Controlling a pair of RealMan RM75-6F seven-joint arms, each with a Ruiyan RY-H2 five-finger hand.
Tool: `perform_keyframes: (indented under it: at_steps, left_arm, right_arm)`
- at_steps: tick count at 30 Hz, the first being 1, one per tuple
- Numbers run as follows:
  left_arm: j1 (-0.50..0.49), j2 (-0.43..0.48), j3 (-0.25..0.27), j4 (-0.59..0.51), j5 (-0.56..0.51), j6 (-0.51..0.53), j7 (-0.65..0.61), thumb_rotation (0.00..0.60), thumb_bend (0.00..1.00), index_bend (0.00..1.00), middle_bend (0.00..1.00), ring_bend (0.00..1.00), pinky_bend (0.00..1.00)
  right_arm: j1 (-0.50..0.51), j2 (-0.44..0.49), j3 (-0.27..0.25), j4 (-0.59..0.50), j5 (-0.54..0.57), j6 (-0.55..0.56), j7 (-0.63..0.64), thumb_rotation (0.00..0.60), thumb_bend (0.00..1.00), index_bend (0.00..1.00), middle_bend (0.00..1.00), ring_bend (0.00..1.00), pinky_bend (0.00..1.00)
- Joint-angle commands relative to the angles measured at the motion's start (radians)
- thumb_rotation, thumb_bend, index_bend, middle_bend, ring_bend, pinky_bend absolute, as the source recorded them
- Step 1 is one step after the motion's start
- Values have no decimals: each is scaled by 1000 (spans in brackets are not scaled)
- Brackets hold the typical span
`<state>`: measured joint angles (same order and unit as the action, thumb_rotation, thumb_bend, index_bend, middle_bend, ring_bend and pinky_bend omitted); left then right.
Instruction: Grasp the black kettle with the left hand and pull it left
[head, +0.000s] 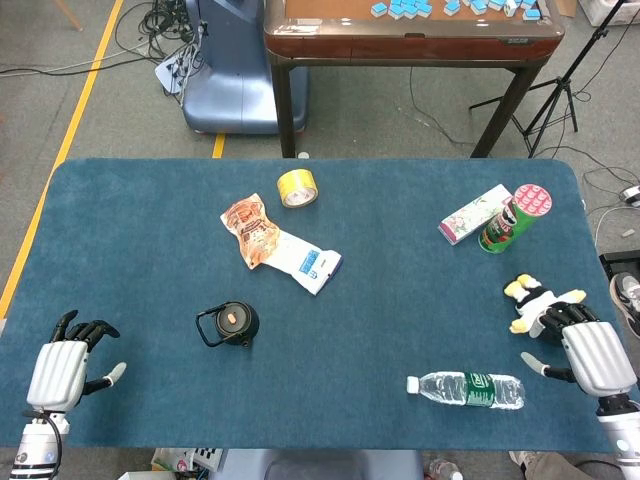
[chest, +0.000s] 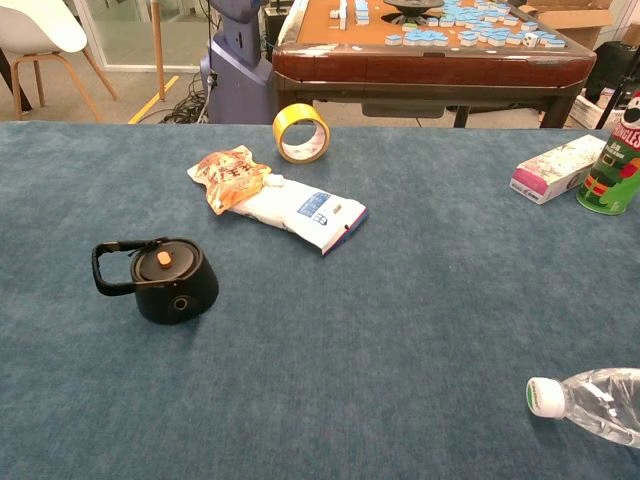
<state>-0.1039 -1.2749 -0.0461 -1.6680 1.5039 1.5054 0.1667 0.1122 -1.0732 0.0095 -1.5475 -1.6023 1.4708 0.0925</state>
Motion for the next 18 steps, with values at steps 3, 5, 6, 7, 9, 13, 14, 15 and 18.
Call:
perform_keyframes:
  at_steps: [3,5,6,7,9,13,14,15,18]
  left_arm:
    - [-1,0,0,6,0,-3,2,600,167,421,373,327,76]
    - [-2,2,-1,9,0,-4,-1,600,168,421,372,327,76]
    - [-3,3,-1,10,2,-4,-4,600,168,421,372,327,76]
    - [-5,4,-2,13,5,-3,-7,600,167,421,372,327,76]
    - [-10,8,-5,22,15,-2,-19,600,167,421,373,327,76]
    - [-38,32,-2,44,48,-32,-69,600,168,421,372,327,76]
    - [-46,39,-1,48,56,-41,-84,600,167,419,372,327,76]
    - [-55,45,0,53,66,-50,-98,600,167,416,372,327,76]
    - [-87,63,4,74,104,-78,-142,600,168,404,373,326,76]
  right_arm:
    - [1,1,2,-2,0,0,-1,600,179,541,460,283,277]
    - [1,5,3,-6,-3,4,-1,600,179,541,460,282,277]
    - [1,8,4,-8,-5,6,-1,600,179,541,460,282,277]
    - [1,10,6,-10,-6,9,-1,600,179,541,460,283,277]
    - [1,17,11,-15,-8,18,-4,600,179,541,460,283,277]
    - [1,30,26,-32,-2,35,-16,600,179,540,460,283,277]
    - [1,33,30,-37,1,37,-19,600,179,541,460,282,277]
    - [1,36,32,-42,4,37,-23,600,179,541,460,282,277]
    - [3,51,40,-61,15,34,-40,600,179,540,460,282,277]
